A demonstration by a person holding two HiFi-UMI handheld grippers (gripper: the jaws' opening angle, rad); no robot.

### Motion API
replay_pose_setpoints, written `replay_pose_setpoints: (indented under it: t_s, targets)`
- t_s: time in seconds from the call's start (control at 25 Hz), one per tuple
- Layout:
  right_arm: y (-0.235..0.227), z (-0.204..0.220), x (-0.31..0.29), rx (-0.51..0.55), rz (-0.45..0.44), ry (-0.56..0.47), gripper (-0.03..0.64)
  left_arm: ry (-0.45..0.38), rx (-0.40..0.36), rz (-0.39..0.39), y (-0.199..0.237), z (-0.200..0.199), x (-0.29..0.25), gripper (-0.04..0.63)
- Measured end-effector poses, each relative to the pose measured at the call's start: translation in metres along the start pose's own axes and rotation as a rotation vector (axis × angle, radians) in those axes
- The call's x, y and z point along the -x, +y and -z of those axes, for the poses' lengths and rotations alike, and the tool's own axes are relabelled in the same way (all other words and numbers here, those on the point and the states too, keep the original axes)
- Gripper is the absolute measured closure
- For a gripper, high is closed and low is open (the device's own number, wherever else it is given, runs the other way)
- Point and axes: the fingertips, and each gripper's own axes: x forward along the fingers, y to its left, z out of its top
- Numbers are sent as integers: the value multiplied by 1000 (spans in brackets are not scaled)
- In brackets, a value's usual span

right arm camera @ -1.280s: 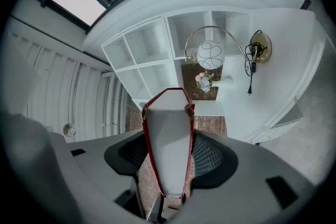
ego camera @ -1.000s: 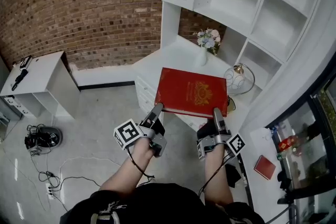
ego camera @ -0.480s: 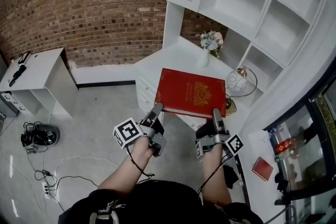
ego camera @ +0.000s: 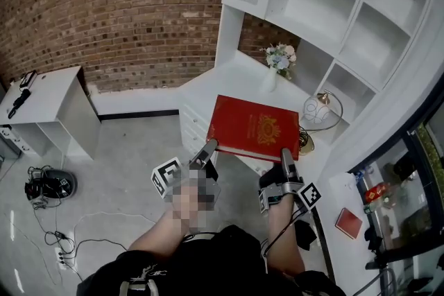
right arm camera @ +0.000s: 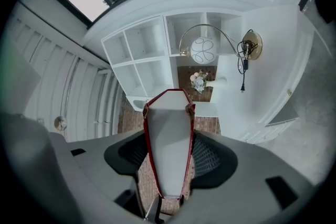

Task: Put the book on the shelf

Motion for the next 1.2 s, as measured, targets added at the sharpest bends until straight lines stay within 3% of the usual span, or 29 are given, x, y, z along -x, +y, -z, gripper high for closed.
replay_pose_setpoints:
  t_s: [0.4, 0.88, 1.2]
  targets:
    - [-36, -18, -55, -12, -5, 6, 354, -3, -15, -16, 33, -23, -49, 365]
    - [-69, -78, -204, -20, -6, 15, 354, -15, -25, -36, 64, -86, -193, 364]
    - [-79, -142, -288, -8, 4, -10, 354, -1, -12, -33, 75, -106, -302, 364]
